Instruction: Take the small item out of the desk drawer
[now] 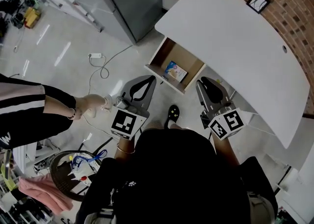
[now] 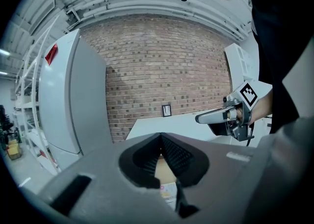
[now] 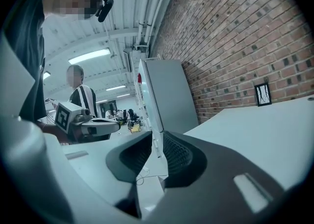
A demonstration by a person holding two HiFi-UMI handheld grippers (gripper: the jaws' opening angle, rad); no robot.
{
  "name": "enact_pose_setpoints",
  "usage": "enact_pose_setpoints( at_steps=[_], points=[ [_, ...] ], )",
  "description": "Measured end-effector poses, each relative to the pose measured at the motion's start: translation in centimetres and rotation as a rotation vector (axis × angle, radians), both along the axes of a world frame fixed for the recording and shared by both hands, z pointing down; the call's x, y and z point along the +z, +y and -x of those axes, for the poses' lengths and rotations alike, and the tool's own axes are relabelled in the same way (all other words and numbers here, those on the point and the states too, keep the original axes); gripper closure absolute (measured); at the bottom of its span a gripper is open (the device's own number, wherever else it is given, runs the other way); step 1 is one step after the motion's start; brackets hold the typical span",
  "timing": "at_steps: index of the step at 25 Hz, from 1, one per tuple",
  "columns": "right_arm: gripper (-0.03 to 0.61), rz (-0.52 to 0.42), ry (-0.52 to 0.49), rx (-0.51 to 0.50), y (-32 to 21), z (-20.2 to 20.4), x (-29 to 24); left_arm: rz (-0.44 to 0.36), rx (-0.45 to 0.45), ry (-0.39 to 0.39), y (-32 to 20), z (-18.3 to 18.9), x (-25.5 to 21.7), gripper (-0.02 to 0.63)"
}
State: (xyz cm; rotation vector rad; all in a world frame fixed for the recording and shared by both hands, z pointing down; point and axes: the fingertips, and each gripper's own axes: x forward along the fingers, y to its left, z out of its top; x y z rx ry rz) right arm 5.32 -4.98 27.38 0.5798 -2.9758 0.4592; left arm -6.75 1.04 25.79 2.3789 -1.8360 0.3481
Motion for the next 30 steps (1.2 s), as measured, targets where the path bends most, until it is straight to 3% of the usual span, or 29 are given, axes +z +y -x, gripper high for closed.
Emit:
enact_pose_setpoints(
  at_steps=[9, 30],
  points=[
    [0.515, 0.031, 0.024, 0.003, -1.3, -0.1, 1.5, 0.043, 0.026, -0.038, -1.8, 0.4, 1.8, 0.617],
    [0.504, 0.115, 0.141, 0.227, -4.3, 3.5, 8.2, 0.184, 0.29, -0.083, -8.2, 4.5, 9.5, 0.583]
  ],
)
